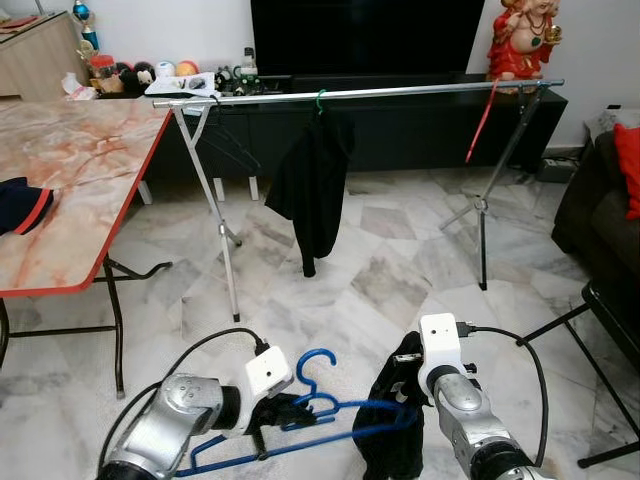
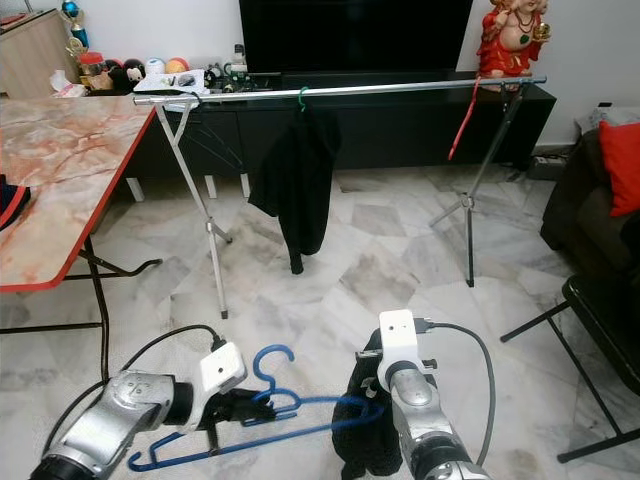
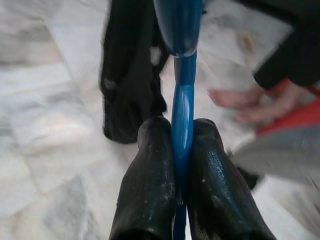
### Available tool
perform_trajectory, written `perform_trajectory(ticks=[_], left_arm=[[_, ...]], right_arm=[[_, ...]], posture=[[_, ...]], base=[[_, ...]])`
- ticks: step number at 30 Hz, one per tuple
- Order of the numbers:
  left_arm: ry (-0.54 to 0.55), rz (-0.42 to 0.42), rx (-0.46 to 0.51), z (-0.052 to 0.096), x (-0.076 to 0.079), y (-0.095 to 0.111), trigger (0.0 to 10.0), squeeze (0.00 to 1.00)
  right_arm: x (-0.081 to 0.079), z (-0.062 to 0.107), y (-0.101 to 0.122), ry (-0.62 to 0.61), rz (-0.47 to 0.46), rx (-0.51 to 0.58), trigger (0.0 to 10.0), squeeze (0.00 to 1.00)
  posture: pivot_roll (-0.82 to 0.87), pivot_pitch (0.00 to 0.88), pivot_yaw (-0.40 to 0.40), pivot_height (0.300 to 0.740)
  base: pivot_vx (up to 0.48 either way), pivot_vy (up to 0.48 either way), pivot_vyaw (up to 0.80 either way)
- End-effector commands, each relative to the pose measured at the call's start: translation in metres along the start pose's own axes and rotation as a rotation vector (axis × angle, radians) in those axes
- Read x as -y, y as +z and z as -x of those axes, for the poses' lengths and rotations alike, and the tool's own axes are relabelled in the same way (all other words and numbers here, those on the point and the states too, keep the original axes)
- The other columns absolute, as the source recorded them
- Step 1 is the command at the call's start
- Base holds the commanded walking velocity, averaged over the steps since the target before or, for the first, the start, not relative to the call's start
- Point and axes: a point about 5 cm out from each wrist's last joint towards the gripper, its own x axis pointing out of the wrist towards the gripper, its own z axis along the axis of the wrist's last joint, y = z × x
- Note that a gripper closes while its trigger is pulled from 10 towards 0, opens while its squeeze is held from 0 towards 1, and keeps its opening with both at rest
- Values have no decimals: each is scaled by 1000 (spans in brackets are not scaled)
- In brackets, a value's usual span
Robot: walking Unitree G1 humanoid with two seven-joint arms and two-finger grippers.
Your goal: Hang hanger
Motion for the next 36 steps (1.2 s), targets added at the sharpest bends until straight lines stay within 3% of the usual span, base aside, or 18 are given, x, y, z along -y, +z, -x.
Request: perform_trajectory(ticks=[1, 8, 17, 22, 25, 30, 32, 33, 36], left_arm=[[71, 5, 33, 4, -6, 4, 10000, 0], [186, 54, 96, 1, -7, 9, 10000, 0], [206, 79, 99, 1, -5, 6, 10000, 0], [218, 90, 110, 1, -4, 7, 10000, 0], [220, 95, 116, 1, -4, 8, 10000, 0], [220, 104, 121, 0, -4, 8, 10000, 0], [224, 104, 116, 0, -4, 8, 10000, 0], [236, 99, 97, 0, -5, 6, 10000, 0], [244, 93, 77, 1, -6, 2, 10000, 0]], right_arm=[[-2, -3, 15, 19, -16, 43, 10000, 0], [-5, -1, 12, 57, -7, 43, 10000, 0], [1, 0, 10, 36, -57, 39, 10000, 0], [-12, 1, 8, 211, -115, -12, 10000, 0], [-15, 2, 8, 240, -138, -20, 10000, 0], [-17, 5, 7, 268, -268, -28, 10000, 0], [-14, 6, 9, 240, -341, -23, 10000, 0], [-7, 6, 11, 160, -428, -20, 10000, 0], [1, 7, 8, 96, -429, -25, 10000, 0]], posture=[[151, 41, -4, 740], [148, 42, -4, 740], [150, 42, -3, 740], [152, 33, -2, 740], [148, 28, -4, 740], [148, 27, -3, 740], [148, 27, -3, 740], [145, 29, 0, 740], [142, 32, 1, 740]], base=[[0, 0, 0], [0, 0, 0], [0, 0, 0], [0, 0, 0], [0, 0, 0], [0, 0, 0], [0, 0, 0], [0, 0, 0], [0, 0, 0]])
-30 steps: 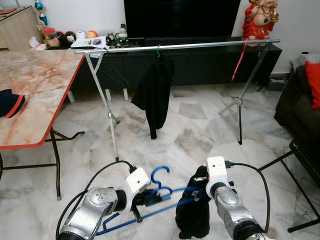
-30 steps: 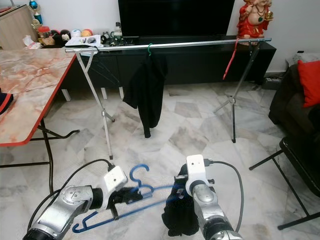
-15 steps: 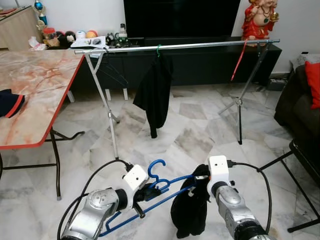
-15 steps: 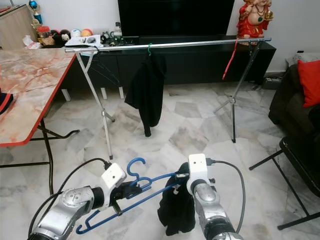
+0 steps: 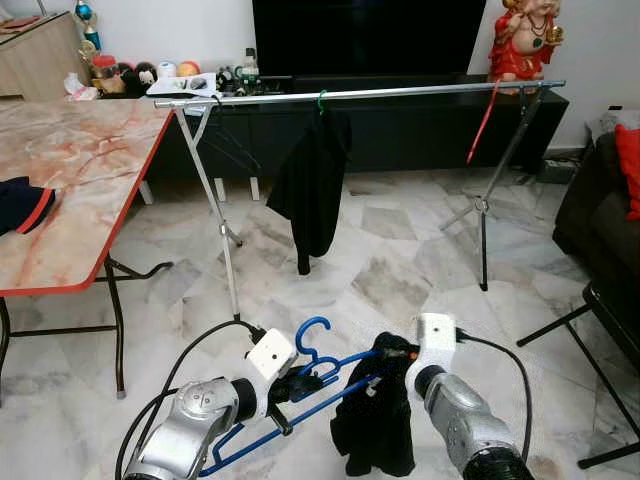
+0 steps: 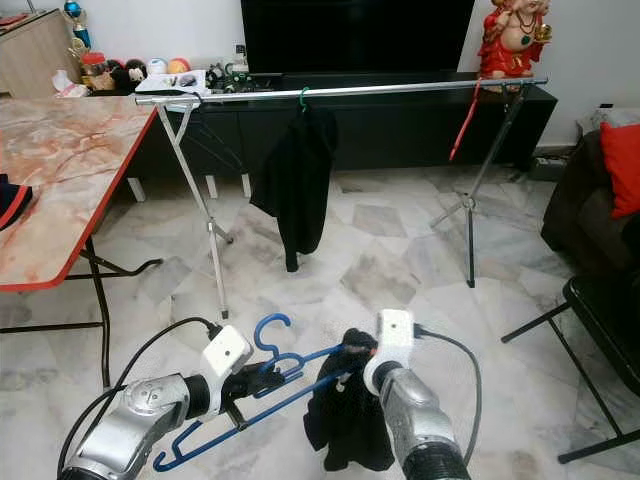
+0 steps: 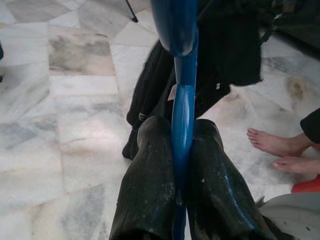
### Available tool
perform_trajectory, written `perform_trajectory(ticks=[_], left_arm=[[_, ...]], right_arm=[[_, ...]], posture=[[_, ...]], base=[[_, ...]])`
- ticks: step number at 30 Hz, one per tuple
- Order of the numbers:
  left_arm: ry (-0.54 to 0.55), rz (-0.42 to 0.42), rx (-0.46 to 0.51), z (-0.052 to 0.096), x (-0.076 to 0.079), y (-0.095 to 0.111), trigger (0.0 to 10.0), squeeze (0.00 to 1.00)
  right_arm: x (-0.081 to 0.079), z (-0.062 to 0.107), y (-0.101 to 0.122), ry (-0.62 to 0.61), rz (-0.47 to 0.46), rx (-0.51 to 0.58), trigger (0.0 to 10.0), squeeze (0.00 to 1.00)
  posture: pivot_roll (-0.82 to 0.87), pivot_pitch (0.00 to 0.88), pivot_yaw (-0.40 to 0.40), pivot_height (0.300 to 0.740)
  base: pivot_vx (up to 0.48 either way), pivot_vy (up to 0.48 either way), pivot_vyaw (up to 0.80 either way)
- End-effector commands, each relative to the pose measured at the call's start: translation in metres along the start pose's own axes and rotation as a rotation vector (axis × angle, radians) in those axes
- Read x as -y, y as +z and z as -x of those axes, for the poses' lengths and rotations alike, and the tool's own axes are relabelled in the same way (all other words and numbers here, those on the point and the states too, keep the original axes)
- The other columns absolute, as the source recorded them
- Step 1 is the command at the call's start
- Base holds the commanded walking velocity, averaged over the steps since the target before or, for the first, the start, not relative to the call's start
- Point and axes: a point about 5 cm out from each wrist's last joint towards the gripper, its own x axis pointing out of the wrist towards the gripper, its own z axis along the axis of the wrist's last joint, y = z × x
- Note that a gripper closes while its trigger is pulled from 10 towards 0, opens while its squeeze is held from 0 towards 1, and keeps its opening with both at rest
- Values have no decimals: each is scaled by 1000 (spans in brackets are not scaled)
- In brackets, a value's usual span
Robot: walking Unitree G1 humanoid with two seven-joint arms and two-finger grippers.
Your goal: Hang hanger
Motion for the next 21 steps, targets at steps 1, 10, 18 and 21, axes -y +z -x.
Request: perform_trajectory(ticks=[1, 10, 18, 21], left_arm=[[24, -7, -6, 3, -3, 0, 10000, 0], [61, -11, -17, 4, -8, -1, 10000, 0], [35, 33, 38, 2, -4, 6, 10000, 0], [19, 41, 40, 3, -3, 5, 10000, 0]], right_arm=[[7, 2, 3, -46, -11, 19, 10000, 0], [10, 7, -2, -65, -3, -12, 10000, 0], [-14, 6, 3, 107, 94, 7, 10000, 0], [-17, 6, 11, 141, 113, 26, 10000, 0]], posture=[[142, 32, 1, 740], [146, 38, 0, 740], [146, 42, 0, 740], [146, 44, 0, 740]], base=[[0, 0, 0], [0, 0, 0], [0, 0, 0], [0, 0, 0]])
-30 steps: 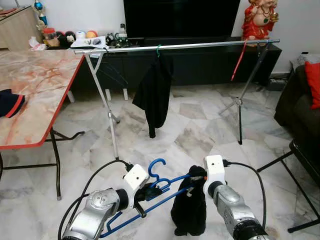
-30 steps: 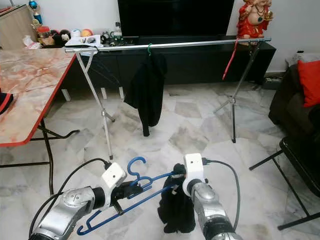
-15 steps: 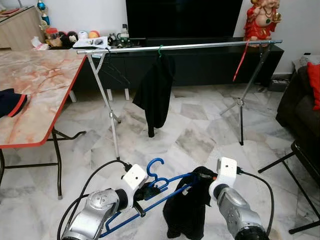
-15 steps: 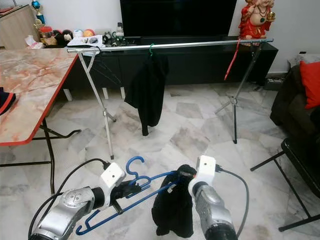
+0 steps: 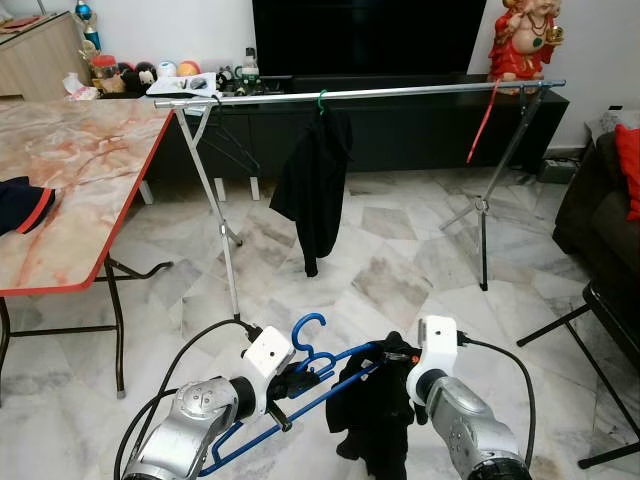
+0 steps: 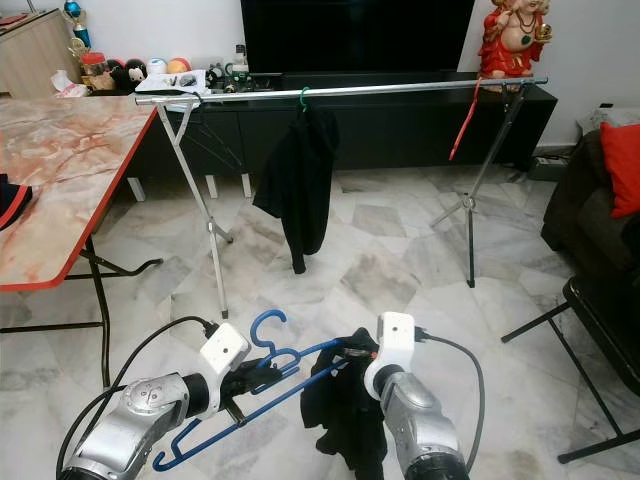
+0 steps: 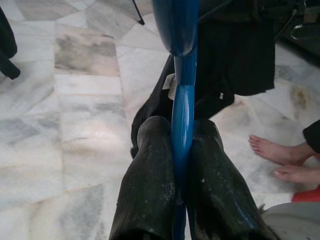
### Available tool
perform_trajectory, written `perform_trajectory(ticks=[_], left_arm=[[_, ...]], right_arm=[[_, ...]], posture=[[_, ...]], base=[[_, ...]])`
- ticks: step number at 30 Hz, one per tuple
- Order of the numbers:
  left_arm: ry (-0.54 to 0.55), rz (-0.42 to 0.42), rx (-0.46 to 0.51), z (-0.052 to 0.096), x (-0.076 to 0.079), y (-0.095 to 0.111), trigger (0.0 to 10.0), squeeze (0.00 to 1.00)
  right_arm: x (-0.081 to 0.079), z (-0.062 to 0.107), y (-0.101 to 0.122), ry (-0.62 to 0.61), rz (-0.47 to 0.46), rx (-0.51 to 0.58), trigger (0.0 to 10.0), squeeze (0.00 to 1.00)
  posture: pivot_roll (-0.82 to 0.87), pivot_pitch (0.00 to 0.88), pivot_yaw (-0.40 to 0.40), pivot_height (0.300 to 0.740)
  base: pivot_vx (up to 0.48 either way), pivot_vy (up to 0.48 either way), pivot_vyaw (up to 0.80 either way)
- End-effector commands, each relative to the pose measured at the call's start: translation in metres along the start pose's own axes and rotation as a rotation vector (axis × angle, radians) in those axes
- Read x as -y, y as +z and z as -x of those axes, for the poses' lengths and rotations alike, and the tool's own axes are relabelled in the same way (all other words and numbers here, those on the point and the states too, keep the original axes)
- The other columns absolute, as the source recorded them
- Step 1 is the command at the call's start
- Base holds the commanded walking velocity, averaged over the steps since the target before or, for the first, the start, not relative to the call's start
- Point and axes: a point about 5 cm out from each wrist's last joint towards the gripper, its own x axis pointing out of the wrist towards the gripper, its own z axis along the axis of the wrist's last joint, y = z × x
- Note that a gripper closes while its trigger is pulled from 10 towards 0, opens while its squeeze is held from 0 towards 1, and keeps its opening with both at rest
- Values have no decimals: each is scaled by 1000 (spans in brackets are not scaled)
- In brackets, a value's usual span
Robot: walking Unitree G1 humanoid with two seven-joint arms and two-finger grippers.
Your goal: Hang hanger
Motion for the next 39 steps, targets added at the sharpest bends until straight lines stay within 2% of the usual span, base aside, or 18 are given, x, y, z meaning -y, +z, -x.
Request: perform_trajectory(ticks=[1, 8, 13, 15, 19, 20, 24, 29, 31, 32, 34, 36, 39], left_arm=[[-1, 4, 27, 3, -1, 5, 10000, 0], [-20, 22, 43, 4, 1, 7, 10000, 0], [-46, 15, 20, 7, 2, 3, 10000, 0], [-46, 16, 21, 8, 2, 3, 10000, 0], [-53, 15, 17, 9, 2, 3, 10000, 0], [-56, 14, 16, 10, 2, 3, 10000, 0], [-34, 8, 14, 9, 0, 3, 10000, 0], [-9, 6, 24, 6, 0, 5, 10000, 0], [39, -6, 21, 3, -3, 5, 10000, 0], [51, -12, 16, 3, -4, 4, 10000, 0], [64, -15, 14, 2, -5, 4, 10000, 0], [63, -14, 17, 1, -5, 5, 10000, 0], [58, -16, 22, 0, -4, 6, 10000, 0]], right_arm=[[-5, 0, 14, 46, 39, 46, 10000, 0], [-4, 1, 21, 79, 149, 62, 10000, 0], [7, 3, 21, 45, 328, 24, 10000, 0], [8, 3, 20, 42, 370, 12, 10000, 0], [12, 4, 18, 47, 566, -12, 10000, 0], [14, 4, 19, 40, 585, -6, 10000, 0], [11, 4, 22, 56, 551, 3, 10000, 0], [6, 3, 19, 70, 446, 13, 10000, 0], [-9, 4, 27, 140, 213, 83, 10000, 0], [-16, 5, 32, 181, 142, 113, 10000, 0], [-30, 9, 39, 268, 58, 160, 10000, 0], [-37, 12, 40, 315, 57, 169, 10000, 0], [-52, 20, 38, 437, 115, 182, 10000, 0]], posture=[[146, 44, 0, 740], [148, 44, -2, 740], [147, 44, 0, 740], [147, 44, 0, 740], [151, 47, 1, 740], [151, 47, 1, 740], [151, 47, 0, 740], [150, 44, 2, 740], [151, 43, 2, 740], [150, 42, 3, 740], [148, 41, 3, 740], [148, 41, 3, 740], [144, 39, 4, 740]], base=[[0, 0, 0], [0, 0, 0], [0, 0, 0], [0, 0, 0], [0, 0, 0], [0, 0, 0], [0, 0, 0], [0, 0, 0], [0, 0, 0], [0, 0, 0], [0, 0, 0], [0, 0, 0], [0, 0, 0]])
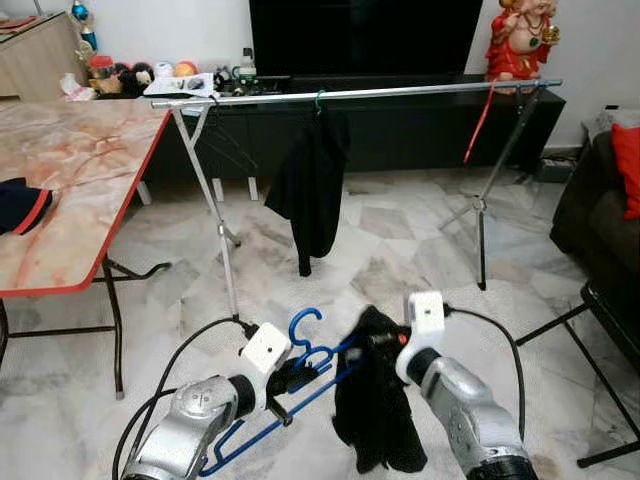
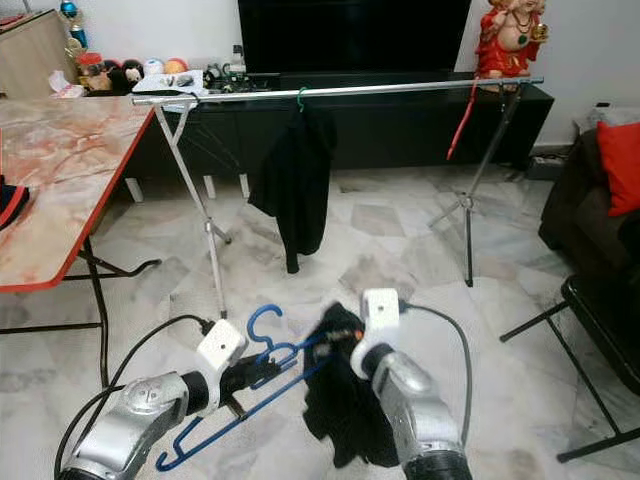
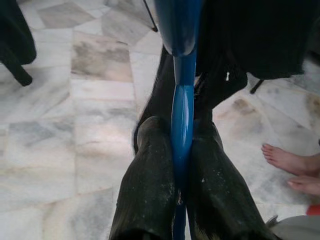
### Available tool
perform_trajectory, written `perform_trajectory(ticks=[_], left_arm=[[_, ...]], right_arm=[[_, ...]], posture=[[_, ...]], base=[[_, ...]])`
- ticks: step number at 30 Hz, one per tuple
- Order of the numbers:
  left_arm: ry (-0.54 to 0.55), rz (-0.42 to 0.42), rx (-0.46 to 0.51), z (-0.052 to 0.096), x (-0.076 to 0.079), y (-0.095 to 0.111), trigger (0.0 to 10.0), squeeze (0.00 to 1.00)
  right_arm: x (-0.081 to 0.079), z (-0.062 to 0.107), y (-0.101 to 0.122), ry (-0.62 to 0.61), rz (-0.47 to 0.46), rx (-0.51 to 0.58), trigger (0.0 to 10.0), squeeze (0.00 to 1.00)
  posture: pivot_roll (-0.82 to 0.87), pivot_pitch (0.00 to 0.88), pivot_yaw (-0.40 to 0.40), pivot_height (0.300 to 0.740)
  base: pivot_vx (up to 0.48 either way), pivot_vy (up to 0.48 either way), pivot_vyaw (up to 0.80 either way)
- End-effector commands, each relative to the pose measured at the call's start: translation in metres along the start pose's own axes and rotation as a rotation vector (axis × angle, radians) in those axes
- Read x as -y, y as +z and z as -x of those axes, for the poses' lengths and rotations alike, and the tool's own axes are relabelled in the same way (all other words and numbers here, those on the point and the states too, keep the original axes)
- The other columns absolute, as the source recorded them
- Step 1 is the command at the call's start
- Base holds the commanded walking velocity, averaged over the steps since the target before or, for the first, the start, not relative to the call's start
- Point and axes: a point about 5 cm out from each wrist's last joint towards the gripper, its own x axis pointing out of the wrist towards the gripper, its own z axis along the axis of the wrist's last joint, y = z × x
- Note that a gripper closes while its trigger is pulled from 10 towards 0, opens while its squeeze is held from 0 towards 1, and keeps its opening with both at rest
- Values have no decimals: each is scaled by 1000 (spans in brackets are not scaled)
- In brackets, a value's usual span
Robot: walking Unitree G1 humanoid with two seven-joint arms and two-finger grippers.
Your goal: Hang hanger
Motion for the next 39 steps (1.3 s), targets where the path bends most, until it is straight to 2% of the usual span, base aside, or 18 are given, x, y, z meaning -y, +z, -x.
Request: perform_trajectory(ticks=[1, 4, 7, 9, 10, 12, 13, 14, 15, 16, 17, 24, 25, 26, 28, 33, 36, 39], left_arm=[[-5, -4, 5, -2, 0, 1, 10000, 0], [1, -2, 10, -3, 0, 1, 10000, 0], [6, 0, 14, -3, 0, 1, 10000, 0], [6, 4, 17, -3, 1, 1, 10000, 0], [7, 6, 19, -3, 1, 1, 10000, 0], [7, 8, 21, -3, 1, 1, 10000, 0], [6, 9, 22, -3, 1, 1, 10000, 0], [6, 9, 22, -3, 1, 1, 10000, 0], [6, 9, 22, -3, 1, 1, 10000, 0], [5, 9, 23, -3, 1, 1, 10000, 0], [5, 9, 23, -3, 1, 1, 10000, 0], [1, 13, 31, -2, 0, 1, 10000, 0], [0, 17, 35, -2, 1, 1, 10000, 0], [-5, 25, 44, -2, 1, 3, 10000, 0], [-13, 29, 49, -1, 2, 3, 10000, 0], [-21, 36, 54, -2, 3, 4, 10000, 0], [-18, 35, 54, -3, 3, 4, 10000, 0], [-22, 37, 56, -4, 4, 5, 10000, 0]], right_arm=[[-12, 3, -3, 106, 68, -18, 10000, 0], [-12, 12, -15, 146, 187, -107, 10000, 0], [-1, 16, -18, 85, 224, -144, 10000, 0], [19, 21, -21, -31, 233, -184, 10000, 0], [35, 25, -20, -139, 233, -188, 10000, 0], [51, 28, -19, -275, 250, -210, 10000, 0], [63, 33, -19, -376, 316, -244, 10000, 0], [70, 36, -18, -425, 376, -265, 10000, 0], [70, 36, -18, -425, 376, -265, 10000, 0], [79, 40, -15, -487, 460, -278, 10000, 0], [82, 41, -11, -512, 493, -268, 10000, 0], [73, 29, -8, -441, 484, -225, 10000, 0], [64, 24, -8, -367, 439, -195, 10000, 0], [48, 18, -8, -228, 371, -156, 10000, 0], [36, 15, -7, -125, 334, -139, 10000, 0], [25, 15, -6, -25, 279, -115, 10000, 0], [5, 17, -3, 138, 204, -64, 10000, 0], [-4, 22, 0, 209, 170, -31, 10000, 0]], posture=[[146, 38, 3, 740], [148, 38, 3, 740], [147, 37, 1, 740], [148, 38, 1, 740], [148, 38, 1, 740], [148, 38, 1, 740], [144, 37, 1, 740], [144, 37, 1, 740], [144, 37, 1, 740], [144, 37, 1, 740], [144, 37, 1, 740], [147, 39, 4, 740], [147, 39, 4, 740], [153, 41, 4, 740], [153, 41, 4, 740], [149, 43, 4, 740], [148, 44, 4, 740], [146, 46, 5, 740]], base=[[0, 0, 0], [0, 0, 0], [0, 0, 0], [0, 0, 0], [0, 0, 0], [0, 0, 0], [0, 0, 0], [0, 0, 0], [0, 0, 0], [0, 0, 0], [0, 0, 0], [0, 0, 0], [0, 0, 0], [0, 0, 0], [0, 0, 0], [0, 0, 0], [0, 0, 0], [0, 0, 0]])
